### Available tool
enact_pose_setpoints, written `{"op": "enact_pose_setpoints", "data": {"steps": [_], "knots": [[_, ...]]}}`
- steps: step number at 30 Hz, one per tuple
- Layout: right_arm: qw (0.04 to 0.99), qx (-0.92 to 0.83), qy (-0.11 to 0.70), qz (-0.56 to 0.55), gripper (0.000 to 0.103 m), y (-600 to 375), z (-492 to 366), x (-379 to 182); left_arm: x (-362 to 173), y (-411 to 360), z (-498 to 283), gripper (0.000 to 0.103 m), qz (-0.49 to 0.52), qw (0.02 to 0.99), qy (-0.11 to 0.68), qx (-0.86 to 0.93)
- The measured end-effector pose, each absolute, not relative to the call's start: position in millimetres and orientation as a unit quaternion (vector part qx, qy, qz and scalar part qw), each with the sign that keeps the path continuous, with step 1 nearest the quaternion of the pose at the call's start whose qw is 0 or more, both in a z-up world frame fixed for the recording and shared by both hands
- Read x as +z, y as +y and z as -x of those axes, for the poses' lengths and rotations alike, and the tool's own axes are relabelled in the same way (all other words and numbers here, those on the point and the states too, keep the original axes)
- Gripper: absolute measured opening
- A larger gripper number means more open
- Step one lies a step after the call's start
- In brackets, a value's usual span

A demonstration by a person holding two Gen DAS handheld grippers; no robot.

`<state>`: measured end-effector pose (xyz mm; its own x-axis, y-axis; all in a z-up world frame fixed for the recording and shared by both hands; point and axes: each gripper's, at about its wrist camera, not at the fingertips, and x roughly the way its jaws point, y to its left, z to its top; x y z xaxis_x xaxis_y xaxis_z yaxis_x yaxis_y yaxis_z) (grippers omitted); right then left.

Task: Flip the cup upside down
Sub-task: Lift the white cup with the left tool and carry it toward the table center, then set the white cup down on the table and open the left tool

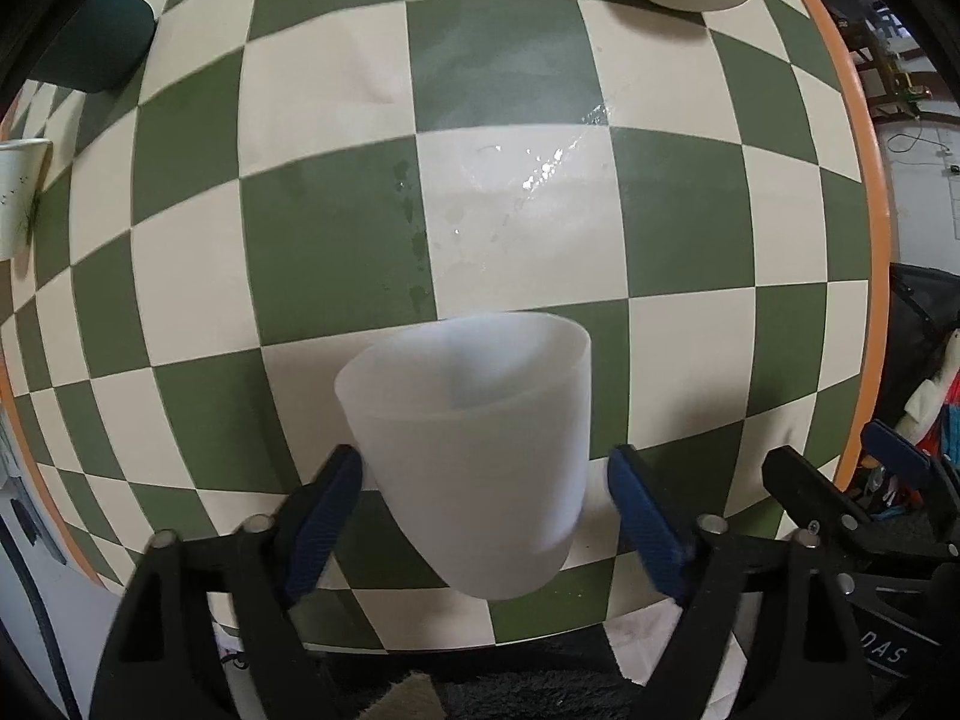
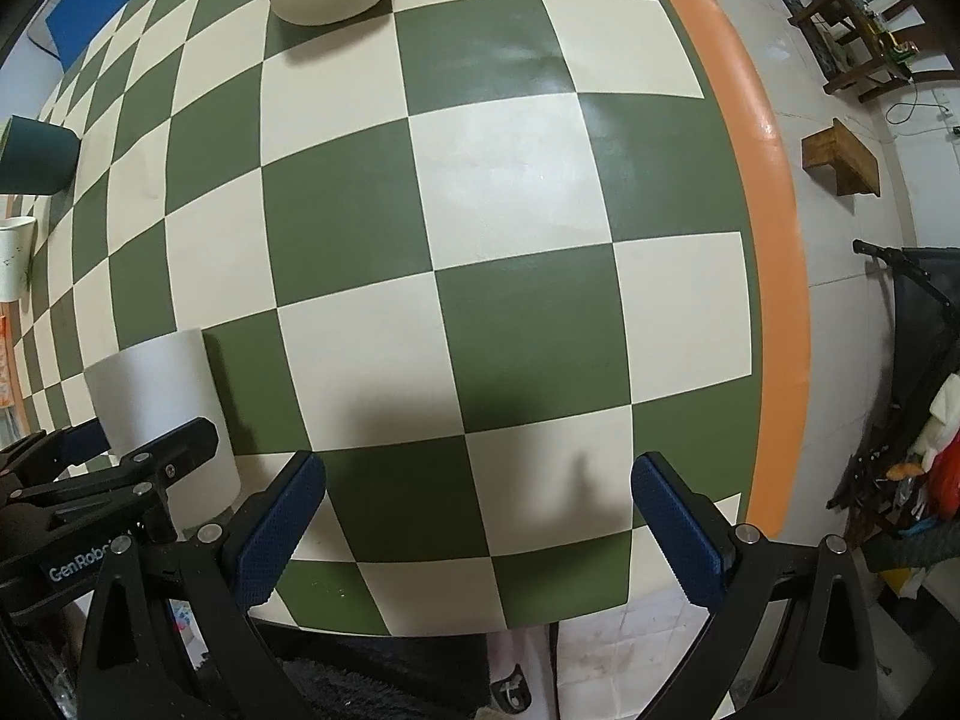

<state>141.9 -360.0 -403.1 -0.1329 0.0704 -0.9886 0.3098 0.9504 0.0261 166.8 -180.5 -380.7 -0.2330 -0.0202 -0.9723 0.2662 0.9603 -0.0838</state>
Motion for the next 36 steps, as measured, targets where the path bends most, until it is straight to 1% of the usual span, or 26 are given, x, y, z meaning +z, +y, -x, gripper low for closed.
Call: {"op": "enact_pose_setpoints", "data": {"steps": [6, 10, 16, 18, 19, 24, 30, 36], "knots": [[0.657, -0.084, 0.737, -0.133, 0.103, -359.0, -144.3, -389.6, -356.3, -161.2, -167.0, 0.088, -0.055, 0.633, 0.765, -0.108], [0.67, -0.076, 0.726, -0.137, 0.103, -356.4, -140.1, -369.9, -335.4, -151.9, -163.8, 0.088, -0.05, 0.656, 0.747, -0.1], [0.697, -0.057, 0.702, -0.135, 0.103, -335.9, -135.4, -326.3, -284.6, -110.5, -143.3, 0.088, -0.051, 0.706, 0.701, -0.082], [0.707, -0.051, 0.692, -0.133, 0.103, -324.3, -129.9, -310.3, -276.3, -99.2, -140.5, 0.088, -0.048, 0.717, 0.692, -0.074], [0.711, -0.048, 0.689, -0.133, 0.103, -319.5, -127.6, -304.2, -262.7, -87.3, -138.6, 0.088, -0.048, 0.724, 0.685, -0.065], [0.734, -0.027, 0.665, -0.132, 0.103, -282.0, -110.2, -268.7, -236.5, -58.9, -120.1, 0.088, -0.047, 0.752, 0.656, -0.047], [0.756, -0.015, 0.641, -0.133, 0.103, -245.1, -89.3, -240.1, -213.8, -30.0, -97.8, 0.088, -0.052, 0.776, 0.628, -0.033], [0.76, -0.012, 0.634, -0.143, 0.103, -221.2, -76.2, -232.8, -203.4, -9.3, -84.1, 0.088, -0.045, 0.783, 0.62, -0.035]]}}
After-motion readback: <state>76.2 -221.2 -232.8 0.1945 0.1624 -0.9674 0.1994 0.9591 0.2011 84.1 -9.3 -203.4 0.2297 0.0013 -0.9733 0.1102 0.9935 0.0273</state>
